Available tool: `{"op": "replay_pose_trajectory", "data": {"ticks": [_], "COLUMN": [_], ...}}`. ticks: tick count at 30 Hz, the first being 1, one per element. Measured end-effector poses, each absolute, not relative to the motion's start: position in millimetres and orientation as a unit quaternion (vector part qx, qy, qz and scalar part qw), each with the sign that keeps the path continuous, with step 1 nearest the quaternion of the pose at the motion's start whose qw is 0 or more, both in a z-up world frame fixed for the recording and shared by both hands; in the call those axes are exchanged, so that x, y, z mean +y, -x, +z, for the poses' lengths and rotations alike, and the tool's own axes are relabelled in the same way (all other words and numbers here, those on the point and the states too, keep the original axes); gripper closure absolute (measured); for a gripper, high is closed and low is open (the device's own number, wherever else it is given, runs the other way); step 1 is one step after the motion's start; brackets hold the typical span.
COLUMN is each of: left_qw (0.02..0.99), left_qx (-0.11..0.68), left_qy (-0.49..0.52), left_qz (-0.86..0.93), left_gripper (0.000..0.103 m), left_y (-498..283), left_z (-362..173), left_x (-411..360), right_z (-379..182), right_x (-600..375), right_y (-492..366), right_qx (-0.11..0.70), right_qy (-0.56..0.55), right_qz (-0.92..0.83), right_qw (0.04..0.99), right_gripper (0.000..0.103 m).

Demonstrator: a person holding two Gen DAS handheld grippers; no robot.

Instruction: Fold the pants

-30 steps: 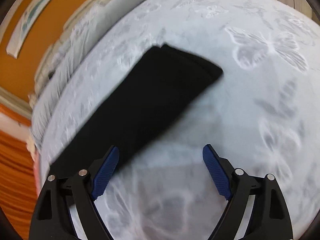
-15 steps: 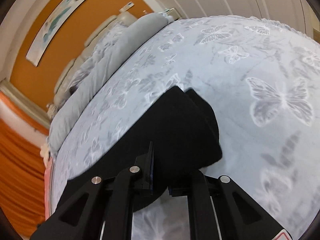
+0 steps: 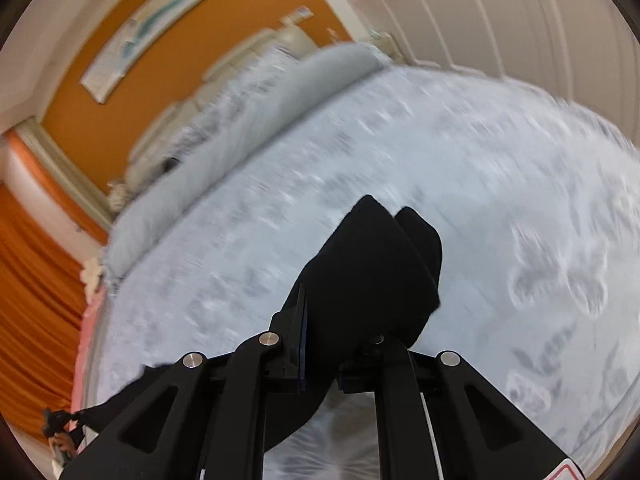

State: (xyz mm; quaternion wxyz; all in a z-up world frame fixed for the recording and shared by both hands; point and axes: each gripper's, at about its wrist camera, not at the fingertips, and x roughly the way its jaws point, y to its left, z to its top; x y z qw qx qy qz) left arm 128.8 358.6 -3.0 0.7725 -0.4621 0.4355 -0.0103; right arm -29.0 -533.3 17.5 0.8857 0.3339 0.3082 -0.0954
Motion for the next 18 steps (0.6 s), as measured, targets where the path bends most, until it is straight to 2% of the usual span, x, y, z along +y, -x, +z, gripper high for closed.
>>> {"op": "replay_pose_trajectory", "data": {"ticks": [3, 6, 11, 12, 13, 14, 15, 18], "left_qw": [0.786, 0.783, 0.742, 0.738, 0.742, 0.748, 0.759, 0.799], "left_qx": [0.435, 0.44, 0.515, 0.524, 0.521, 0.513, 0.502, 0.471], "left_qy": [0.44, 0.439, 0.428, 0.421, 0.42, 0.42, 0.413, 0.368], "left_qz": [-0.022, -0.006, 0.034, 0.045, 0.048, 0.046, 0.048, 0.069], "left_gripper": [0.092, 0.092, 0.091, 0.09, 0.088, 0.086, 0.085, 0.084], "left_y": [-116.7, -94.9, -64.4, -59.6, -50.7, -44.7, -37.9, -20.0], "left_z": [16.2, 2.8, -87.9, -100.9, -110.1, -108.8, -102.0, -66.7], "left_x": [358.9, 373.2, 382.4, 381.0, 380.1, 380.3, 380.7, 379.0], "right_z": [45.0, 26.0, -94.9, -116.9, -122.1, -118.7, -113.9, -89.6], "right_x": [-527.2, -534.5, -560.9, -562.3, -564.1, -565.8, -567.5, -569.3], "right_y": [38.7, 59.3, 71.9, 74.4, 85.3, 94.0, 103.5, 133.5], "right_qx": [0.304, 0.328, 0.438, 0.457, 0.435, 0.423, 0.417, 0.416], "right_qy": [-0.308, -0.315, -0.33, -0.321, -0.335, -0.342, -0.342, -0.29], "right_qz": [-0.102, -0.112, -0.141, -0.151, -0.14, -0.14, -0.151, -0.196], "right_qw": [0.896, 0.883, 0.824, 0.816, 0.824, 0.827, 0.828, 0.839], "right_gripper": [0.094, 0.094, 0.092, 0.09, 0.086, 0.078, 0.066, 0.059]}}
